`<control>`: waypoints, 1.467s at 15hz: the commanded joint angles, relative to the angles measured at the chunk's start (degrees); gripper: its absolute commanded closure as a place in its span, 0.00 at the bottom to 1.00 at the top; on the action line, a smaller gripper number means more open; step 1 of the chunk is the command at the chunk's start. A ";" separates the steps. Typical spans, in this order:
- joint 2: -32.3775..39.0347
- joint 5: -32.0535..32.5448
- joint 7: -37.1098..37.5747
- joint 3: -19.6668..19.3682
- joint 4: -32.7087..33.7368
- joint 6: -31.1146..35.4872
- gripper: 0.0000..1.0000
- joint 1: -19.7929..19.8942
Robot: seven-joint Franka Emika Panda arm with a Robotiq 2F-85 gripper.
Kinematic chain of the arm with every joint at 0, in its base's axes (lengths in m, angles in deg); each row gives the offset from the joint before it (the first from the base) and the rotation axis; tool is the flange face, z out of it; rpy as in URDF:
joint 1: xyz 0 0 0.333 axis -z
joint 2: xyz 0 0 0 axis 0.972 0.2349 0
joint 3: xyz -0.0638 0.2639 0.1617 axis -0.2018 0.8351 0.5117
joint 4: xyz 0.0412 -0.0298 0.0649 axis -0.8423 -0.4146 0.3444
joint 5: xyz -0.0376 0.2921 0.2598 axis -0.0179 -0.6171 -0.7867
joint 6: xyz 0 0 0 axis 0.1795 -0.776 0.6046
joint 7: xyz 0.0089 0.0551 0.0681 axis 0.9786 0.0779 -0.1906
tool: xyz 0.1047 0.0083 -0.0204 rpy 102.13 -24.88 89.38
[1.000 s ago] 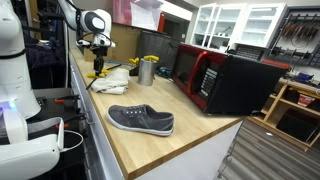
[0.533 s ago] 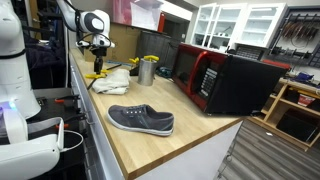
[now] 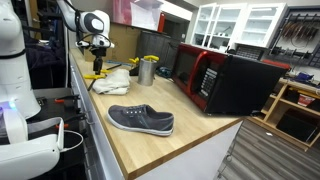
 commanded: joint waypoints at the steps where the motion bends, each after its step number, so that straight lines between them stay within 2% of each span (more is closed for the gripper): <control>1: -1.75 -4.38 -2.24 -0.29 -1.16 -0.63 0.29 -1.06; 4: -3.80 -6.83 -2.62 -0.12 -2.07 -1.16 0.05 -1.56; 5: -4.25 -7.38 -2.69 -0.10 -2.20 -1.31 0.00 -1.70; 14: -9.39 -11.05 -7.91 -0.38 -5.70 -4.68 0.00 -2.19; 22: -7.52 -4.29 -9.23 0.50 -3.94 -3.49 0.00 -0.40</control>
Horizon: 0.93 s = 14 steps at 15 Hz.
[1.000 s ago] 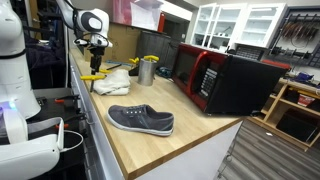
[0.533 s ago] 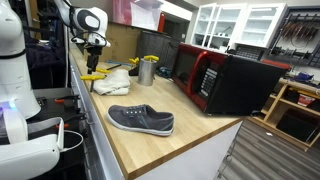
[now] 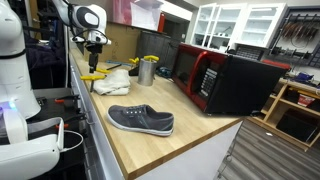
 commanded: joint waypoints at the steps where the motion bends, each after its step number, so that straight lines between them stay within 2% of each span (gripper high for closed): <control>1: 0.50 0.40 -2.66 0.27 0.01 0.32 0.00 0.33; 11: 1.94 -4.84 -10.08 -0.29 0.02 0.31 0.00 -0.75; 14: 2.83 -4.04 -10.84 -0.13 0.02 0.57 0.00 0.01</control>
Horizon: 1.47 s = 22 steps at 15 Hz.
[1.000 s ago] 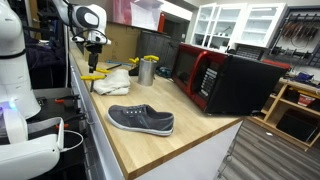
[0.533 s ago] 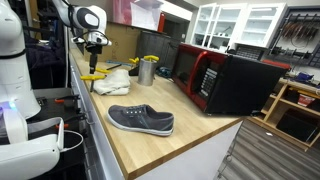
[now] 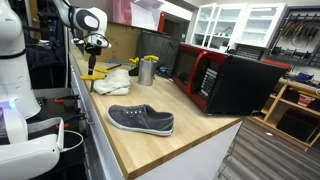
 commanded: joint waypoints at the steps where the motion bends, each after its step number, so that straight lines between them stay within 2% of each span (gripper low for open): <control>1: 0.82 -0.17 -1.62 -0.20 0.02 0.27 0.00 0.56; 11: 5.12 3.90 -1.78 -0.91 0.02 2.71 0.00 2.46; 12: 6.00 4.00 -1.70 -0.91 0.01 3.41 0.25 2.42; 13: 6.46 4.04 -1.49 -0.98 0.04 3.80 0.26 2.49; 22: 7.28 4.32 -0.22 -1.29 0.18 5.87 0.93 2.21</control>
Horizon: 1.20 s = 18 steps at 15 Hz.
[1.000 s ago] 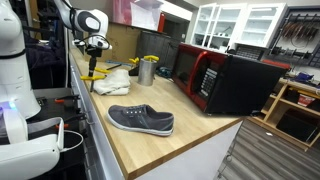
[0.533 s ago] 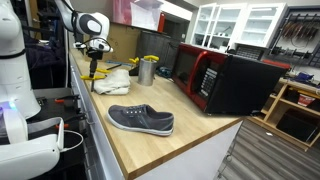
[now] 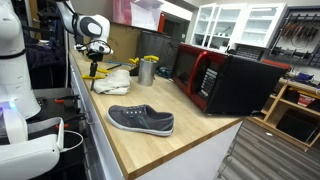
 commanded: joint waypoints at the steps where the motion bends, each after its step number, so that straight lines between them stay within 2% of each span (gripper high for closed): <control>1: 1.42 1.34 0.22 0.00 -0.13 2.60 0.98 0.14; 2: 1.13 1.57 0.50 0.21 -0.34 2.79 1.00 -0.08; 3: 1.29 2.17 0.84 0.39 -0.35 2.89 0.96 -0.05; 5: 0.28 2.61 1.22 0.89 -1.63 3.41 1.00 -0.17; 10: 0.70 7.09 3.41 1.41 -0.04 2.56 1.00 0.21; 12: -0.83 6.81 2.31 1.30 -0.03 1.77 1.00 -0.27; 13: -1.84 5.79 1.50 1.24 -0.15 1.06 0.85 -0.61; 14: -2.67 5.18 0.83 1.24 -0.17 0.88 0.74 -0.86; 18: -7.85 -0.85 -4.27 0.77 -0.76 -0.74 0.45 -2.70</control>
